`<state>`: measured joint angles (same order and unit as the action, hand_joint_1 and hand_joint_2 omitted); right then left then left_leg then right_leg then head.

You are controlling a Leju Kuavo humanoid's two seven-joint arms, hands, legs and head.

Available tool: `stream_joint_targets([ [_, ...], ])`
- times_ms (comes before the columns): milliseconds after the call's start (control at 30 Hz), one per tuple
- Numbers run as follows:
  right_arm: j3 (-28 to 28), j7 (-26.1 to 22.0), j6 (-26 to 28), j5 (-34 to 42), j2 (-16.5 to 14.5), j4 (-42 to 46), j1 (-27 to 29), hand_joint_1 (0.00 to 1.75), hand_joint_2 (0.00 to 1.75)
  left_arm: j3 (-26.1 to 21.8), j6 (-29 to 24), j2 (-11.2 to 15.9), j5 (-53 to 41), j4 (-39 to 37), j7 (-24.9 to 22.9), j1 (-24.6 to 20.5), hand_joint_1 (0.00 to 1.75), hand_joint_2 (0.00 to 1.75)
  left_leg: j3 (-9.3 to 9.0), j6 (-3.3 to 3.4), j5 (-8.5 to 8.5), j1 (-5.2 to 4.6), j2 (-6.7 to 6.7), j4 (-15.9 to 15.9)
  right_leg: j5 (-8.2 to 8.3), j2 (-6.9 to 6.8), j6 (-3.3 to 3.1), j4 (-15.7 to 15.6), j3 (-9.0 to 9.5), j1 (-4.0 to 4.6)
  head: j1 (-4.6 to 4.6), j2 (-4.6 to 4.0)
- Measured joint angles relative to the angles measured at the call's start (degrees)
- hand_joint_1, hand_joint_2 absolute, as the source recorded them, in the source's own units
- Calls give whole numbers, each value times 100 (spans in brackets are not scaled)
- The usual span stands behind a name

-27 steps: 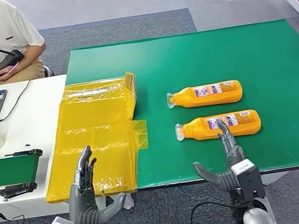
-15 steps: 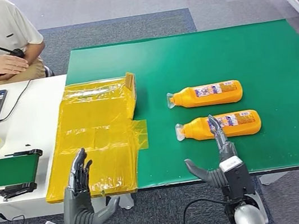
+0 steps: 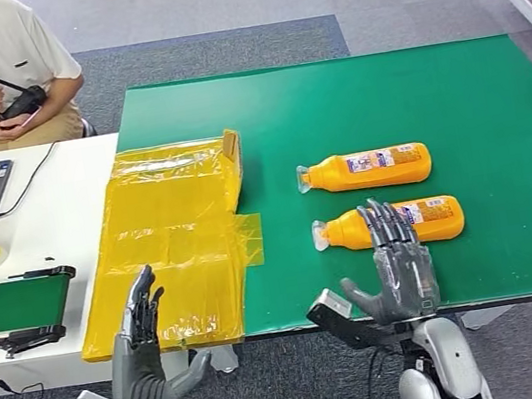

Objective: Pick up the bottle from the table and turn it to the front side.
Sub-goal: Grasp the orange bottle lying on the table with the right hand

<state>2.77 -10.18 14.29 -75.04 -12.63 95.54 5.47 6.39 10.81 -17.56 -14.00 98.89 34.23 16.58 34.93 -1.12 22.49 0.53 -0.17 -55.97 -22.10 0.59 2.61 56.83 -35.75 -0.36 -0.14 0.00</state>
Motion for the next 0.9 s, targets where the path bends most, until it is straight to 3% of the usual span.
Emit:
stream_joint_targets([
  [267,233,777,8,-1140,702,-252,-603,0,175,73,44,4,-264,163,23,4,0,175,0,2,-2,-1,0,0,6,0,7,0,1,-5,1,0],
  [367,272,767,-292,-1293,1096,-551,-1010,0,175,246,40,37,-291,336,-13,-16,0,175,0,9,-7,-3,0,-1,10,0,11,0,1,-7,-1,0],
  [600,690,526,-510,-1222,2208,-1848,-2141,0,175,1183,-157,278,-608,451,-238,-395,0,175,2,21,-17,-13,-1,-2,24,0,22,0,1,-17,1,0],
  [767,881,439,-1301,-742,2635,-2878,-2968,0,175,1767,-401,484,-673,460,-316,-702,0,175,4,25,-26,-14,-1,-2,30,0,22,0,0,-18,1,0],
  [900,1028,235,-1999,-82,2902,-3678,-3618,0,175,1973,-487,572,-594,482,-315,-791,0,175,6,27,-28,-16,-1,-2,32,-1,22,0,-1,-20,1,0],
])
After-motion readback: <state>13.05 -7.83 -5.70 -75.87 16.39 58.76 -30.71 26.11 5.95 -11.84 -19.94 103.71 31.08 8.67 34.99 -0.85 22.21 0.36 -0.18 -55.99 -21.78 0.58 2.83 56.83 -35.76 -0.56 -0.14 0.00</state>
